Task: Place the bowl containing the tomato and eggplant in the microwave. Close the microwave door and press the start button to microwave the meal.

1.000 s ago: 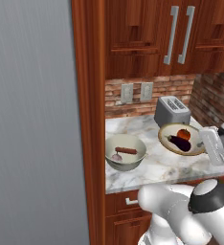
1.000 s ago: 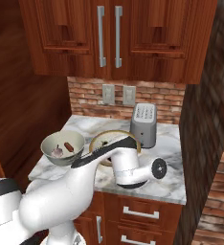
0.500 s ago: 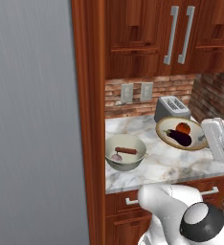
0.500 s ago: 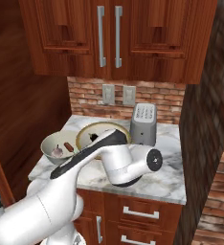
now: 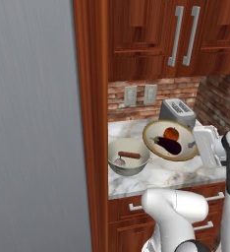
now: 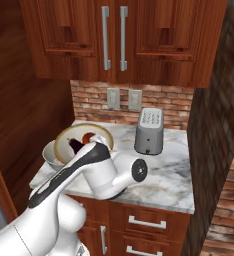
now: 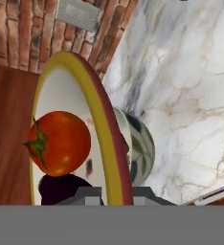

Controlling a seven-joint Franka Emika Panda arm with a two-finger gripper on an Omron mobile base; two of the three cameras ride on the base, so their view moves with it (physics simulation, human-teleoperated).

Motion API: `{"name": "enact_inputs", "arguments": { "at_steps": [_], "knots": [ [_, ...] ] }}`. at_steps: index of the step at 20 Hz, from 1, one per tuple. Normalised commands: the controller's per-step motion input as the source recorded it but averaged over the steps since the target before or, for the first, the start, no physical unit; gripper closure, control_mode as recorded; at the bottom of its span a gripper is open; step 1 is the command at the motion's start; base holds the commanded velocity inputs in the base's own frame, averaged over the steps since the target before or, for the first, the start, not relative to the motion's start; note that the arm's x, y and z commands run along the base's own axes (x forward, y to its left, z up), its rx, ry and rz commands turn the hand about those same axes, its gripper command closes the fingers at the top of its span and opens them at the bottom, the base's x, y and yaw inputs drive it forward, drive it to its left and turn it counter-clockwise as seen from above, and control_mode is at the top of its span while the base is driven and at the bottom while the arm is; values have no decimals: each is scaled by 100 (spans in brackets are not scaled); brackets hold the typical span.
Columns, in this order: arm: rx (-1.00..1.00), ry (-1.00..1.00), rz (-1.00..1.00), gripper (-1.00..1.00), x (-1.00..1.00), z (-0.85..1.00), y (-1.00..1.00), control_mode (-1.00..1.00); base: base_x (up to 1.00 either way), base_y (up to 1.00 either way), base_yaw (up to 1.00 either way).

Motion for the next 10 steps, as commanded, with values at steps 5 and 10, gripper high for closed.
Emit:
{"name": "enact_inputs", "arguments": {
  "at_steps": [5, 10],
  "knots": [
    [5, -2, 12, 100, -1, 23, 35, -100, 0, 0, 0],
    [0, 0, 1, 100, 0, 3, -4, -100, 0, 0, 0]
  ]
}}
